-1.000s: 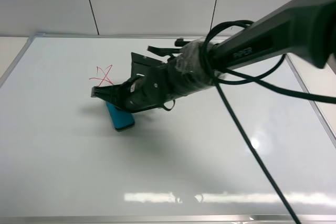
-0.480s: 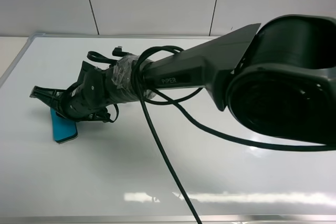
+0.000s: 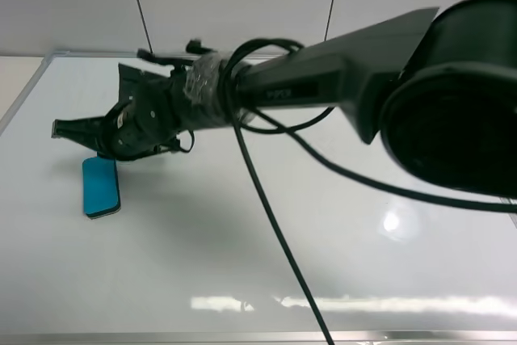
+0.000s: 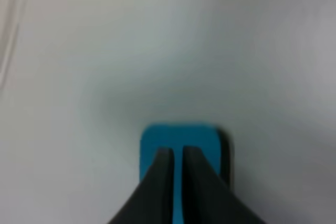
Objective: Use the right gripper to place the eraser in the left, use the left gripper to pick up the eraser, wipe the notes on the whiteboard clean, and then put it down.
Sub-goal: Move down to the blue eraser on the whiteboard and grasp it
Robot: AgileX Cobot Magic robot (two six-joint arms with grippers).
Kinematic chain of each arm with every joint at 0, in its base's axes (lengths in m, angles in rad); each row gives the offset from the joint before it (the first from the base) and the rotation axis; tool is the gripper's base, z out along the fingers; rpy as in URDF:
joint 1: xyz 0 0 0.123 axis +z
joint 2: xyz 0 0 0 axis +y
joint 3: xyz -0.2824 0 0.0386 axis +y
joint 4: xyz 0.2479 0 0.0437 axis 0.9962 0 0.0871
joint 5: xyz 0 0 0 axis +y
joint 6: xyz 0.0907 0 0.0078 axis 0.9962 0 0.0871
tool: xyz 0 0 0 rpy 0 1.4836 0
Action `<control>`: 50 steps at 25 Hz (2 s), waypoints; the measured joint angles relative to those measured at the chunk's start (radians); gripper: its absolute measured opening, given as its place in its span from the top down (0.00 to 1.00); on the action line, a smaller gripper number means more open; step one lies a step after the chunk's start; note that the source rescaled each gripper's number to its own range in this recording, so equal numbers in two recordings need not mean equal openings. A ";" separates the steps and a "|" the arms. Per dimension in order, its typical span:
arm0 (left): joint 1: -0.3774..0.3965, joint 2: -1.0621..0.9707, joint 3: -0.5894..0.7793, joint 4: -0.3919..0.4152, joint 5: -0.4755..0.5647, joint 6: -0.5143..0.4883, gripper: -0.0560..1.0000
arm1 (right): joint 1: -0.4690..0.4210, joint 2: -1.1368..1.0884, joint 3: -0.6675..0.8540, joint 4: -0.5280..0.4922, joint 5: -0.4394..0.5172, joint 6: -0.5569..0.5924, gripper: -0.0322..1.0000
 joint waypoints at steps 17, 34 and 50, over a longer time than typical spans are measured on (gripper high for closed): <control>0.000 0.000 0.000 0.000 0.000 0.000 0.00 | -0.255 -0.548 0.518 -0.347 0.049 -0.335 0.97; 0.000 0.000 0.000 0.000 0.000 0.000 0.00 | -0.892 -1.302 1.080 -0.346 0.085 -0.349 0.95; 0.000 0.000 0.000 0.000 0.000 0.000 0.00 | -1.017 -1.997 1.096 -0.425 0.515 -0.331 0.35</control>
